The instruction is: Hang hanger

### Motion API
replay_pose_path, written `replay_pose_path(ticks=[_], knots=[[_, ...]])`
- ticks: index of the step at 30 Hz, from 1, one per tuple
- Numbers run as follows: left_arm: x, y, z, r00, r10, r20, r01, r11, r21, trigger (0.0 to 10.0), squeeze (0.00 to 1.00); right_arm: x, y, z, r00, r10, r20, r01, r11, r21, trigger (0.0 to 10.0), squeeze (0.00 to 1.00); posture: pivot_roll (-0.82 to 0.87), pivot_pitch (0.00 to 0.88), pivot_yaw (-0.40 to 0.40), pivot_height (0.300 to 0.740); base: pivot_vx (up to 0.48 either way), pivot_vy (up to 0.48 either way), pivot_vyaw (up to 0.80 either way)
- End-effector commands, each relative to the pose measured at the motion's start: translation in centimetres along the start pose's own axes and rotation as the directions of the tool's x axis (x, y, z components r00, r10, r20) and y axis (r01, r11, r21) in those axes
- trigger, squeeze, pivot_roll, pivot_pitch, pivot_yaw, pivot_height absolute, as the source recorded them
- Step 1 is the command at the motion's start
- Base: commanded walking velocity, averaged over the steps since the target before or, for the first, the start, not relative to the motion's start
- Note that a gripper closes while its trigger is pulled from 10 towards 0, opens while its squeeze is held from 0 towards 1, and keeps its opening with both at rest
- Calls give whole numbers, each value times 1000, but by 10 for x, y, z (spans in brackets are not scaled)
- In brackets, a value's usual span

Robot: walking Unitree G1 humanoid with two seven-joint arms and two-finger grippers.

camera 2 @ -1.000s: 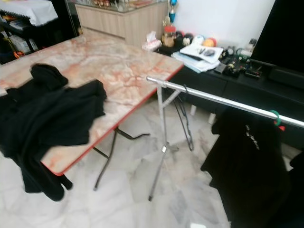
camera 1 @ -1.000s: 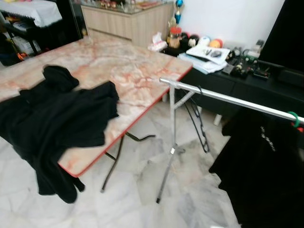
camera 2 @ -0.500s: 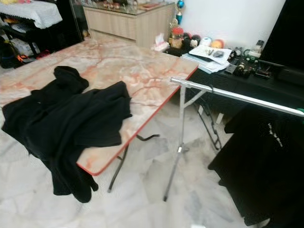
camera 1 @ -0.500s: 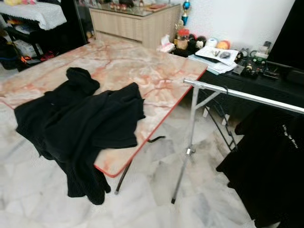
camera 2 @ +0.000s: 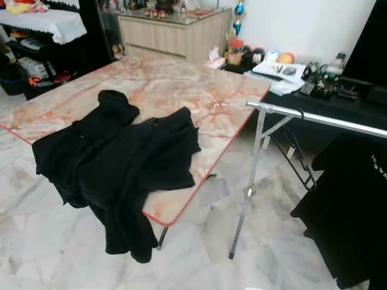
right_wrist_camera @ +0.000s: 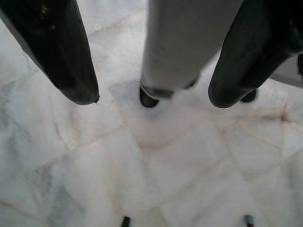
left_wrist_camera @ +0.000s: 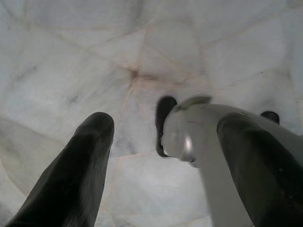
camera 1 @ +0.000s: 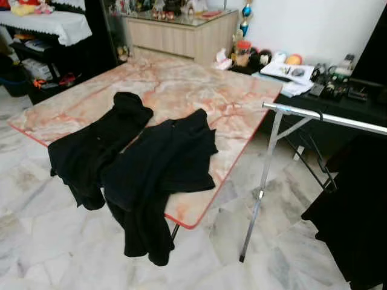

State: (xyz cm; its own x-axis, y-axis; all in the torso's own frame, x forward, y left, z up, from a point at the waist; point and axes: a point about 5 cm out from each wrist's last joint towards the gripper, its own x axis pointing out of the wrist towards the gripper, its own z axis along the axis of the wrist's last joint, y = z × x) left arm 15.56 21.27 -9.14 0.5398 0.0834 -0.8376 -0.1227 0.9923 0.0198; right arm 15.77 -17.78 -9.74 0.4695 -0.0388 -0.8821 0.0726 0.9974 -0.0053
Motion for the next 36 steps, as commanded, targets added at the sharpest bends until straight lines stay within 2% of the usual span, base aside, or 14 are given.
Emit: replay_pose_path(ticks=[1,36], knots=[[-2,7,-7,1000,20,-23,-20,1000,-7,10000,0,0,6,0,1000,13,-1,-13,1000,2,10000,0,24,50,-12,721,0,382,0],[-2,9,-8,999,23,-28,-24,1000,-11,10000,0,0,5,1,1000,18,-1,-18,1000,-8,10000,0,27,62,-16,721,0,385,0]])
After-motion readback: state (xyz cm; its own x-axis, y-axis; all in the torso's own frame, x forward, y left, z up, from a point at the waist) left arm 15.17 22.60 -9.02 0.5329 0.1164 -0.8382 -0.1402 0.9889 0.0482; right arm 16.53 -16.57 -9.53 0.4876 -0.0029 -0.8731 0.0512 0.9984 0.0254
